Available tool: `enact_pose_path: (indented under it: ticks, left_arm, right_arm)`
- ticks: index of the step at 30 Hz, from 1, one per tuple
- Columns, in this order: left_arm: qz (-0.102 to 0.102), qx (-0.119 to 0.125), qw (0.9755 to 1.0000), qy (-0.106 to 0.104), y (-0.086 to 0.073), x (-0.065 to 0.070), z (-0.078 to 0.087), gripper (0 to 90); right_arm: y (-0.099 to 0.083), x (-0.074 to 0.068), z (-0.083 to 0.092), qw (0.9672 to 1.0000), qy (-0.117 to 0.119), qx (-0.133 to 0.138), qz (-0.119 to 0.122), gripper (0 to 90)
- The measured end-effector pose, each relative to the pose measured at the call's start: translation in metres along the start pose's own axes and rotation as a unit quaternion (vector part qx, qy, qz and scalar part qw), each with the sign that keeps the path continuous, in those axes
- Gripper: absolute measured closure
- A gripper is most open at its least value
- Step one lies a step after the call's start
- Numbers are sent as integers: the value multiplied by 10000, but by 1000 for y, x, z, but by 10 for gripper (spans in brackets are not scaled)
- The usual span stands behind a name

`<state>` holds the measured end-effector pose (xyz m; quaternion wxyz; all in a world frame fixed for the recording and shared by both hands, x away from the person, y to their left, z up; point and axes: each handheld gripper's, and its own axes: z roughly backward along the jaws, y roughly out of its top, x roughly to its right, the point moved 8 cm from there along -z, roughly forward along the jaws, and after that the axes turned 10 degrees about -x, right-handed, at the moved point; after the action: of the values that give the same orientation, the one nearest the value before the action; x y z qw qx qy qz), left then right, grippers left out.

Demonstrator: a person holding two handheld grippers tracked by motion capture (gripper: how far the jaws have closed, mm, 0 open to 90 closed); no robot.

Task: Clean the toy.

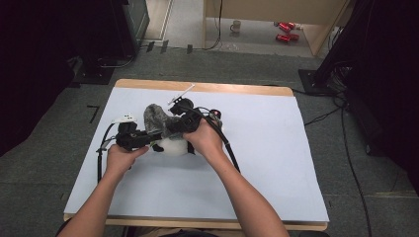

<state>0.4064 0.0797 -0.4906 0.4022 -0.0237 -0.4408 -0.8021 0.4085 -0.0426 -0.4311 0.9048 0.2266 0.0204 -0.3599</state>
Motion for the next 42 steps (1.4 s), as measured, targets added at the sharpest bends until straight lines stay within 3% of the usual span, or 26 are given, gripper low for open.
enact_pose_path:
  ticks: [3, 6, 10, 22, 25, 33, 37, 42]
  left_arm:
    - [-42, -3, 10000, 46, 1, 0, 0, 715]
    - [1, 38, 10000, 28, 2, 0, 0, 715]
    - [-30, 68, 10000, 33, 3, 1, 0, 717]
    - [9, -27, 10000, -60, -1, 0, 0, 719]
    - [13, -25, 10000, -58, -1, 1, 0, 719]
    - [-19, -72, 9999, -78, -4, 2, 0, 720]
    - [-162, -147, 9997, -50, -6, 4, 0, 722]
    - [-233, -176, 9996, -21, -7, 4, 0, 722]
  right_arm:
    - [-10, 9, 8, 9994, -325, -82, 93, 796]
    - [-25, 28, 19, 9982, -584, -148, -28, 796]
    - [-38, 48, 32, 9989, -310, 7, -352, 797]
    - [-53, 86, 65, 9943, -672, 282, -773, 796]
    - [-52, 90, 79, 9930, -614, 554, -845, 796]
    - [-47, 105, 115, 9848, -696, 1167, -1083, 797]
    - [-44, 113, 114, 9814, -532, 1340, -1267, 797]
    - [-43, 112, 82, 9850, -513, 1083, -1240, 797]
